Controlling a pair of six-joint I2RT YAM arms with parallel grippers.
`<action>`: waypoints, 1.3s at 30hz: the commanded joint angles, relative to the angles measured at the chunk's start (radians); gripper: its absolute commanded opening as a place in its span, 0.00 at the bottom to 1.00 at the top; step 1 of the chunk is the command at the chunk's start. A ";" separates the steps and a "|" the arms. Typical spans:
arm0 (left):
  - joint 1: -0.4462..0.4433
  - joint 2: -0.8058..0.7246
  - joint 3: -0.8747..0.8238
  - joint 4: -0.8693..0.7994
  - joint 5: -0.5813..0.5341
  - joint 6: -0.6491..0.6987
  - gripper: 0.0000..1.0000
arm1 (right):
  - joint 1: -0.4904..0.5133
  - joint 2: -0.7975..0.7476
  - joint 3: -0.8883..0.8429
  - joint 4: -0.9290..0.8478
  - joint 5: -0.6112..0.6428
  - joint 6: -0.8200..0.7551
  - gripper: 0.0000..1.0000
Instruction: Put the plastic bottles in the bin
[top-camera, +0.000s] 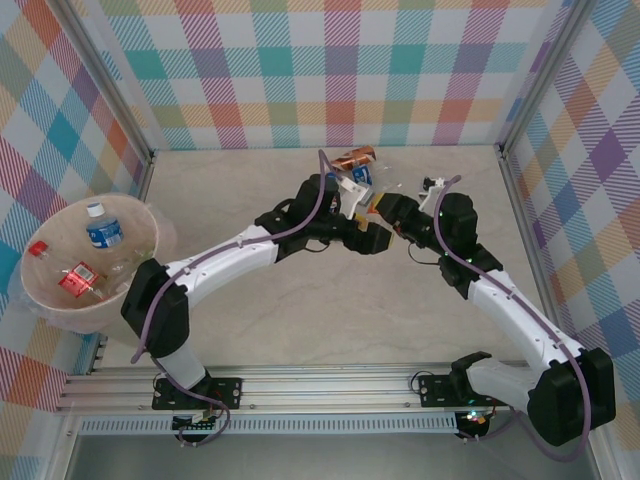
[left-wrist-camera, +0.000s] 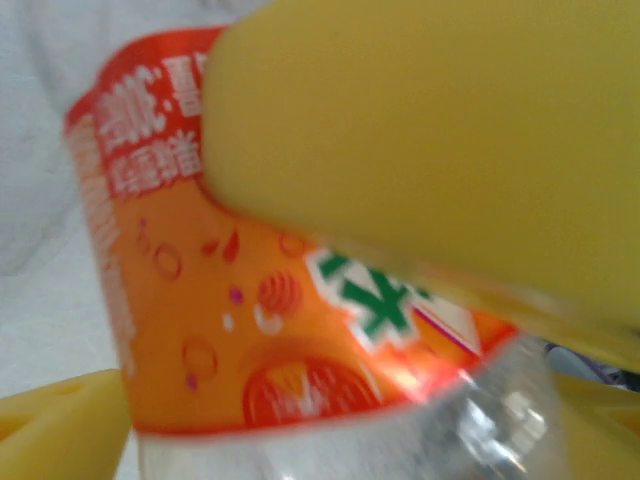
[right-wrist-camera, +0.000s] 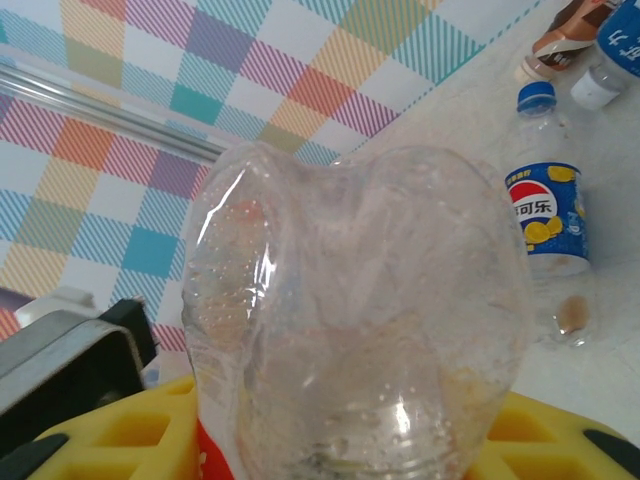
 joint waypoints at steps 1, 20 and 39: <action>-0.007 0.017 0.036 0.035 0.043 0.031 0.80 | 0.006 -0.020 0.033 0.059 -0.034 0.025 0.39; 0.028 -0.148 -0.114 -0.066 -0.210 0.047 0.45 | 0.000 -0.144 0.118 -0.221 0.159 -0.061 0.84; 0.047 -0.572 0.100 -0.741 -1.035 -0.076 0.44 | 0.000 -0.128 0.032 -0.313 0.414 -0.100 1.00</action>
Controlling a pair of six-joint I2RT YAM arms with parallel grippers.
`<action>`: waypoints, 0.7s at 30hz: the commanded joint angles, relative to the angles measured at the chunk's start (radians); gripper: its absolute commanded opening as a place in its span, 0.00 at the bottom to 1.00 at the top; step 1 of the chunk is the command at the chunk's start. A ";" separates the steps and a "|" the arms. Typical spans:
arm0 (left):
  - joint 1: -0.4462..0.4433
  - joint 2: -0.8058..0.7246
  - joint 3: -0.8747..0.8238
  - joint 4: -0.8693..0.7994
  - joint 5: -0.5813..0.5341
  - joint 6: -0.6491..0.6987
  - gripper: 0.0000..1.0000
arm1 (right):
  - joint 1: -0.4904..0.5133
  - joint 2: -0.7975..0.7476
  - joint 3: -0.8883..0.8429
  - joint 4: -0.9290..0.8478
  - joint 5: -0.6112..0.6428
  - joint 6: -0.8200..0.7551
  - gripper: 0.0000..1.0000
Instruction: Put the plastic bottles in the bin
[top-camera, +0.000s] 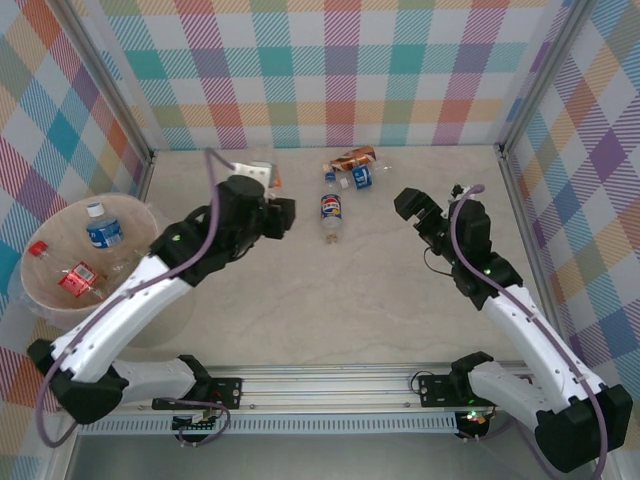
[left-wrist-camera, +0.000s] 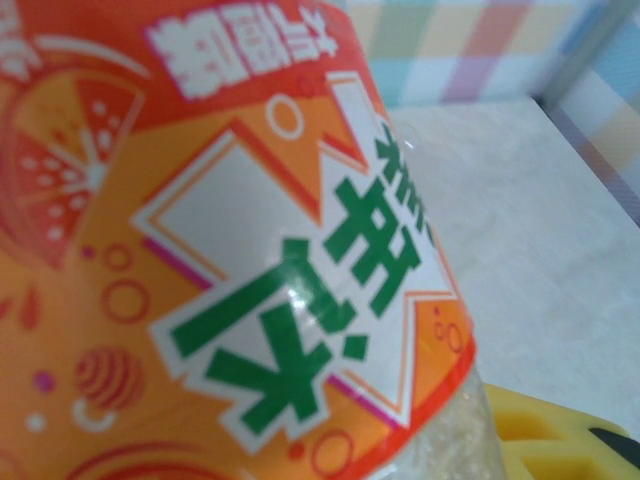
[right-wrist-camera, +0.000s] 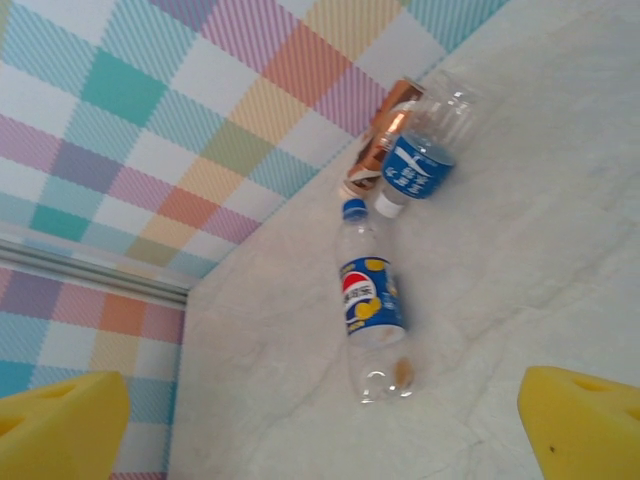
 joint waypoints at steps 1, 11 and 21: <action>0.010 -0.079 0.051 -0.146 -0.184 -0.048 0.44 | -0.001 0.017 -0.009 0.004 0.021 -0.024 1.00; 0.022 -0.164 0.095 -0.325 -0.662 -0.072 0.43 | -0.001 0.061 0.000 0.002 -0.011 -0.045 1.00; 0.508 -0.145 0.083 -0.413 -0.216 -0.015 0.45 | -0.001 0.102 0.020 -0.011 -0.047 -0.059 1.00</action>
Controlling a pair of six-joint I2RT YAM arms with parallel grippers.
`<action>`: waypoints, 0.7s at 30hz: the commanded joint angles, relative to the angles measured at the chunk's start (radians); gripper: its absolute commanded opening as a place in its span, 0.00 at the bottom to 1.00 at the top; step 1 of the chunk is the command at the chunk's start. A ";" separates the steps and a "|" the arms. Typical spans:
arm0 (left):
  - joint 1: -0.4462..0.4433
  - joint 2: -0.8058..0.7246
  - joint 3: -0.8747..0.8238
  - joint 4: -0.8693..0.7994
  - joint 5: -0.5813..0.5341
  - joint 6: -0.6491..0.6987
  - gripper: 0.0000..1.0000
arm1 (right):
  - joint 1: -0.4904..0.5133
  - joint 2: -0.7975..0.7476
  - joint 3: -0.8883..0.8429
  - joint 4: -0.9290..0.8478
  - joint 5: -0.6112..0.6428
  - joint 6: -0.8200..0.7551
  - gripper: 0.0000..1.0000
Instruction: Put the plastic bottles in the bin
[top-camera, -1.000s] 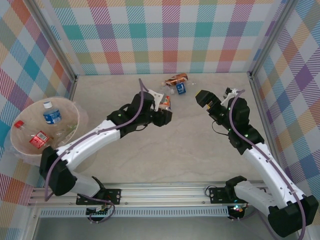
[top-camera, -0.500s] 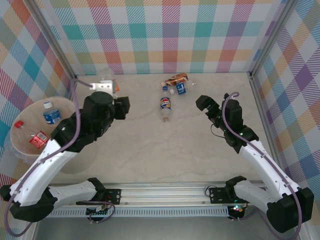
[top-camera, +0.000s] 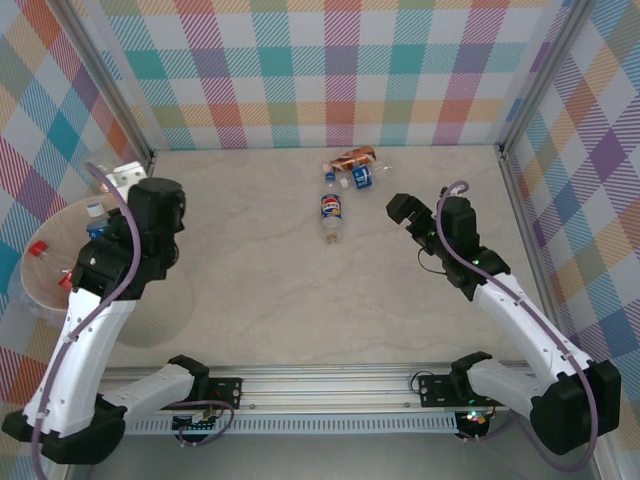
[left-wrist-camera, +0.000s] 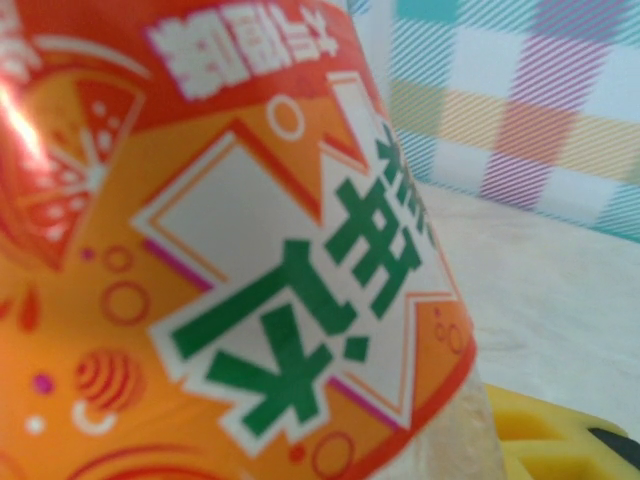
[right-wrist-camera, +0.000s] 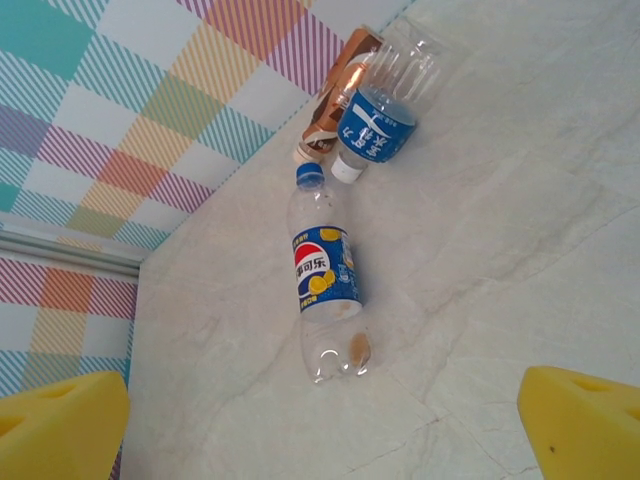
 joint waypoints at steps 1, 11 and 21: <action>0.141 0.022 0.016 -0.079 0.284 0.032 0.45 | -0.001 0.010 0.027 -0.011 -0.025 -0.036 1.00; 0.412 0.076 0.052 -0.161 0.536 0.064 0.47 | -0.001 0.029 0.057 -0.055 -0.035 -0.054 1.00; 0.502 0.079 0.072 -0.207 0.611 0.085 0.91 | -0.001 0.051 0.074 -0.063 -0.039 -0.070 1.00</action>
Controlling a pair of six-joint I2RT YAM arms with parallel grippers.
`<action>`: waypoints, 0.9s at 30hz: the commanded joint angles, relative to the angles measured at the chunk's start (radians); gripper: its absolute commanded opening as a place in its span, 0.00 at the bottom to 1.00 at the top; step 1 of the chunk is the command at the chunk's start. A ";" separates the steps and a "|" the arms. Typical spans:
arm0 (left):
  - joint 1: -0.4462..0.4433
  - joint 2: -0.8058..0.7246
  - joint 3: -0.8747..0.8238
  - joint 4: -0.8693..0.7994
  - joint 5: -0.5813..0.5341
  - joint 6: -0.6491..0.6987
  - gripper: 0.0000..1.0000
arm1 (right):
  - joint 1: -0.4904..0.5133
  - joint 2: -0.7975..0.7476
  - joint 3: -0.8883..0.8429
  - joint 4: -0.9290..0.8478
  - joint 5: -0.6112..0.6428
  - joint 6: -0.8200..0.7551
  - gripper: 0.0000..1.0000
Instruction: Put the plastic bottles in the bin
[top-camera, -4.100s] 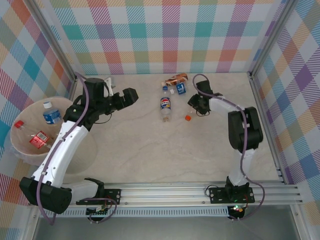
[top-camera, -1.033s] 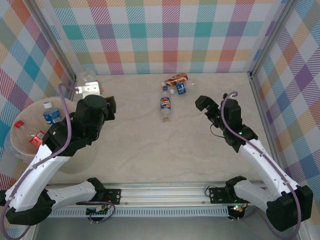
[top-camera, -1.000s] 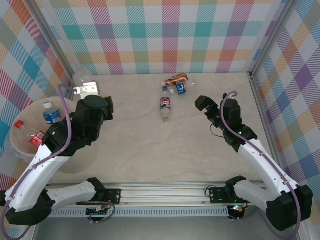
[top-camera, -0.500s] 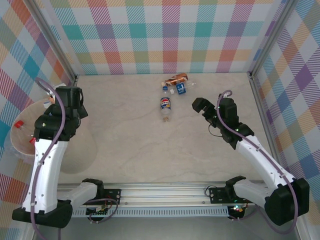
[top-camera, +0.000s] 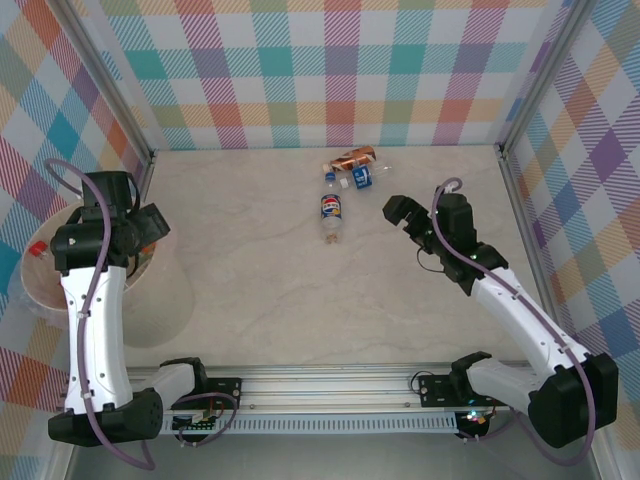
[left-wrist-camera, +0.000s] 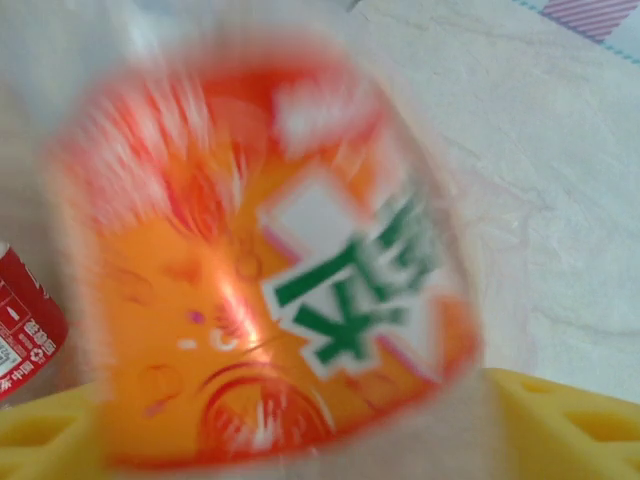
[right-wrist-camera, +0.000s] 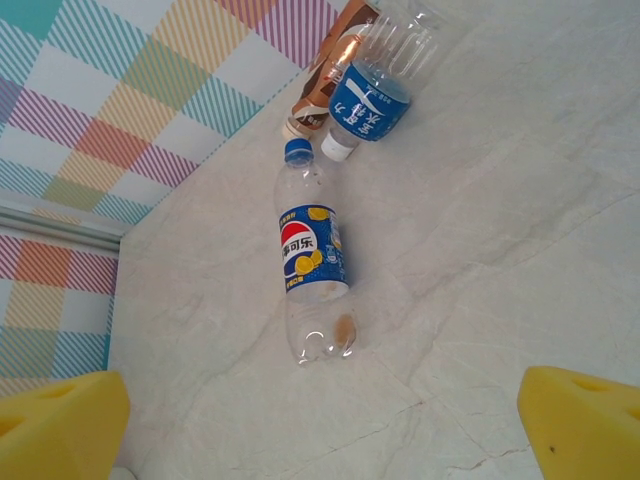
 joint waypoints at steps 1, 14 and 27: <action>0.017 0.000 0.053 -0.027 0.071 0.027 0.96 | 0.000 0.019 0.043 -0.018 -0.018 -0.029 1.00; 0.099 0.066 0.064 0.038 0.218 -0.020 1.00 | 0.001 0.026 0.035 -0.038 -0.008 -0.050 1.00; 0.148 -0.050 -0.052 0.141 0.447 -0.148 1.00 | 0.000 0.012 0.019 -0.048 0.007 -0.090 1.00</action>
